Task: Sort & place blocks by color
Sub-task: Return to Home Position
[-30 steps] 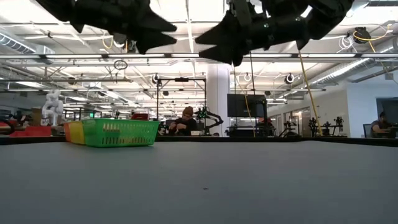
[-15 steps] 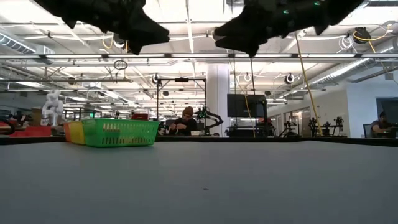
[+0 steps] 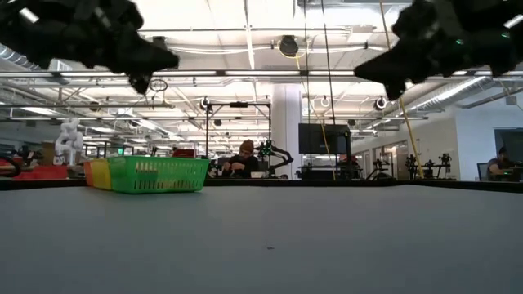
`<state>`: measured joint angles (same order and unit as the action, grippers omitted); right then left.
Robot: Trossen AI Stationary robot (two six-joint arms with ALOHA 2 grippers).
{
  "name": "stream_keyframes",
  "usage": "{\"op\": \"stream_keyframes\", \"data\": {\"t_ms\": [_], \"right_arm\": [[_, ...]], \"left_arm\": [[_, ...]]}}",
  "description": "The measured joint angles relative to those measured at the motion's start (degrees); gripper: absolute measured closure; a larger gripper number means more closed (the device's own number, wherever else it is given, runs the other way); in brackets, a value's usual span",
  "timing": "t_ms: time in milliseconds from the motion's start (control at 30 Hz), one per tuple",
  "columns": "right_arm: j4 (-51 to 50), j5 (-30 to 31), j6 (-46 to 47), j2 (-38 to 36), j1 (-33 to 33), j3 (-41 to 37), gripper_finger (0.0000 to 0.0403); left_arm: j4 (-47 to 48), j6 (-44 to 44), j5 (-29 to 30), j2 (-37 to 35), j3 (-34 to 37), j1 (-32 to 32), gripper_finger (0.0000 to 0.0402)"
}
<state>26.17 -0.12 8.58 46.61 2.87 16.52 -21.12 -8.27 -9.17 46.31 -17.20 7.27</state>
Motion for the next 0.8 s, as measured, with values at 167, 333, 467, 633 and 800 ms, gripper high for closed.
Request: {"op": "stream_keyframes", "data": {"t_ms": [167, 333, 467, 633, 800], "right_arm": [[0.0, 0.0, 1.7, -9.3, 0.0, -6.6, 0.0401], [-0.1, -0.1, 3.1, -15.3, 0.0, -11.0, 0.0402], [0.0, -1.1, 2.8, -18.3, 0.0, -13.2, 0.0402], [-0.1, -3.0, 3.0, -19.7, 0.0, -13.6, 0.0402], [-0.8, -3.0, 2.8, -19.7, 0.0, -13.6, 0.0402]], "left_arm": [[1.7, -0.9, 0.0, -10.6, 5.3, 1.2, 0.04], [3.2, -4.2, 0.0, -18.8, 10.6, 0.8, 0.04], [0.8, -7.3, 1.6, -23.1, 16.0, -1.3, 0.0401], [2.3, -7.4, 9.0, -25.1, 16.4, -5.6, 0.0401], [0.9, -4.9, 12.8, -25.1, 16.6, -9.4, 0.0401]]}}
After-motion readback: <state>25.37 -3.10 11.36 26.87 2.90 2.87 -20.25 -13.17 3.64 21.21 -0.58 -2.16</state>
